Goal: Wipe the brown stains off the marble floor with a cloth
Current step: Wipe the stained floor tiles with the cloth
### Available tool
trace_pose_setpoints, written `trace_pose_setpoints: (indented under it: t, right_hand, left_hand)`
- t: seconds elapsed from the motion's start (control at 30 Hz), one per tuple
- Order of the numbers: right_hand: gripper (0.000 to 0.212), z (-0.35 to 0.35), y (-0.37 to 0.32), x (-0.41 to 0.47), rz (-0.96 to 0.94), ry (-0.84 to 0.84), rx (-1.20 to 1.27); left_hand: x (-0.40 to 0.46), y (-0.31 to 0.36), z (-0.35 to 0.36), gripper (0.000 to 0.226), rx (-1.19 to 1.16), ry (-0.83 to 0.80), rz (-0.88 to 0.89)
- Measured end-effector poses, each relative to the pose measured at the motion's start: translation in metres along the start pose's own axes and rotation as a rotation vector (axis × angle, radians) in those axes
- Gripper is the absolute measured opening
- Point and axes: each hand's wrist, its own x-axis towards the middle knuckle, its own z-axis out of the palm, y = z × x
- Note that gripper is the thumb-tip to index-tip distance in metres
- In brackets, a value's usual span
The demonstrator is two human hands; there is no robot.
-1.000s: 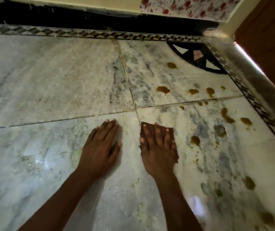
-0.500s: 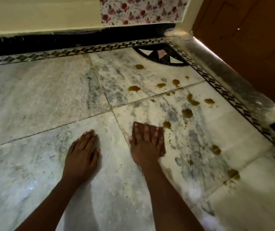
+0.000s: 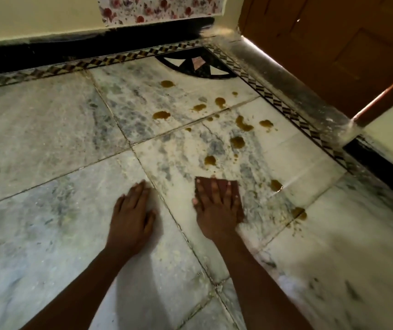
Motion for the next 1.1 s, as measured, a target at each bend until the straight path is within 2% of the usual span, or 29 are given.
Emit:
trace_pose_setpoints:
  t: [0.1,0.17,0.23,0.3,0.37,0.4,0.47,0.57,0.63,0.7,0.8,0.87,0.93,1.03,1.1]
  right_hand:
    - [0.052,-0.005,0.007,-0.044,-0.337,-0.021,-0.038]
    - [0.053,-0.016,0.036,-0.073,-0.425,-0.044,-0.043]
    - [0.052,-0.019,0.069,-0.085,-0.336,-0.024,-0.062]
    - [0.052,-0.018,0.089,-0.072,-0.105,0.0,-0.036]
    - [0.054,-0.016,0.085,-0.051,0.089,0.013,-0.012]
    - [0.055,-0.015,0.074,-0.044,0.128,0.019,-0.017]
    - [0.056,-0.013,0.061,-0.051,0.048,0.019,-0.036]
    - [0.056,-0.028,0.068,-0.095,-0.22,-0.031,-0.026]
    - [0.054,-0.036,0.087,-0.122,-0.266,-0.026,-0.038]
    - [0.054,-0.038,0.106,-0.128,-0.125,0.008,-0.058]
    - [0.055,-0.028,0.106,-0.093,0.226,0.058,-0.033]
    - [0.057,-0.021,0.093,-0.063,0.28,0.039,-0.015]
    - [0.056,-0.018,0.086,-0.06,0.142,0.001,-0.05]
    - [0.056,-0.031,0.091,-0.104,-0.155,-0.069,-0.069]
    - [0.055,-0.045,0.107,-0.139,-0.204,-0.118,-0.077]
  left_hand:
    - [0.005,0.037,0.019,0.07,-0.04,-0.006,0.016]
    - [0.007,0.052,0.027,0.07,-0.065,-0.001,-0.011]
    - [0.009,0.059,0.034,0.068,-0.054,0.018,-0.008]
    - [0.013,0.064,0.041,0.067,-0.033,0.018,0.024]
    - [0.017,0.068,0.048,0.067,0.006,0.015,0.047]
    - [0.018,0.068,0.049,0.067,0.027,0.018,0.045]
    - [0.019,0.07,0.051,0.066,0.046,0.015,0.035]
    - [0.017,0.068,0.05,0.064,0.051,0.037,0.032]
    - [0.016,0.069,0.05,0.064,0.056,0.038,0.026]
    - [0.016,0.071,0.05,0.064,0.072,0.04,0.022]
    - [0.015,0.073,0.049,0.064,0.08,0.042,0.018]
    - [0.015,0.072,0.049,0.064,0.086,0.046,0.022]
    - [0.015,0.072,0.048,0.064,0.072,0.04,0.021]
    - [0.014,0.074,0.046,0.065,0.068,0.052,0.018]
    - [0.015,0.074,0.045,0.066,0.06,0.054,0.018]
